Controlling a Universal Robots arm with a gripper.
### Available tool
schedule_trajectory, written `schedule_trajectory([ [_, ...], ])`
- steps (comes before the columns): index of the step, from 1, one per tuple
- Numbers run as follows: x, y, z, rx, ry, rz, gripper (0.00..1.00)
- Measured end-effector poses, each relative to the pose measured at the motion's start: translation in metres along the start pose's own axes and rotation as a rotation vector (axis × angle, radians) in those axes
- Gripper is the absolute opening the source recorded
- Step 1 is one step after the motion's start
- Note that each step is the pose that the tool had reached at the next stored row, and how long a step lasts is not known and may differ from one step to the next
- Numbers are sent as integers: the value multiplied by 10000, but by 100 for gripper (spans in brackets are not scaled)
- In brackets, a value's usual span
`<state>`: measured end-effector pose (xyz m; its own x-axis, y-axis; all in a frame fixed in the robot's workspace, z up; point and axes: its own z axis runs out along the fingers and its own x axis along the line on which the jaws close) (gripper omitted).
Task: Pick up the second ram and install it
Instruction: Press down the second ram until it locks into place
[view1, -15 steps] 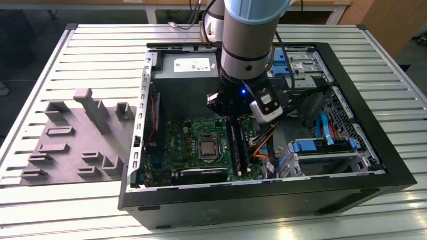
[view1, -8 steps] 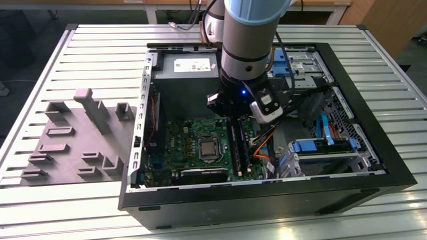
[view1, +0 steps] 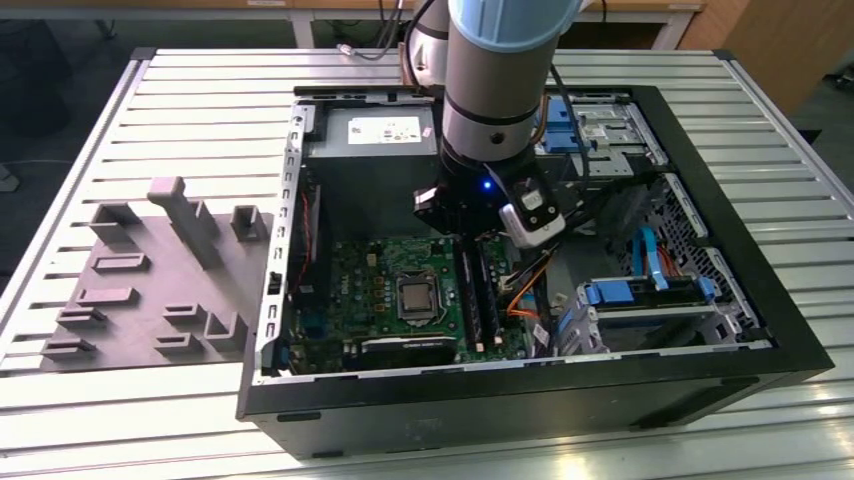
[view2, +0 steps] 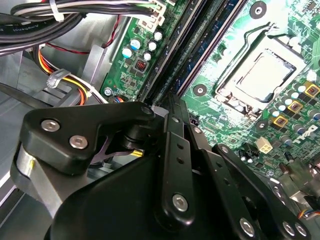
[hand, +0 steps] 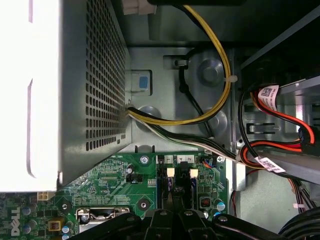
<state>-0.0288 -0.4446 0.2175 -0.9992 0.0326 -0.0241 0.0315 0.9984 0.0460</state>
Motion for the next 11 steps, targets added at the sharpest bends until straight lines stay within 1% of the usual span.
schedule_trajectory([
  [11,0,0,10,-2,-1,0,11],
])
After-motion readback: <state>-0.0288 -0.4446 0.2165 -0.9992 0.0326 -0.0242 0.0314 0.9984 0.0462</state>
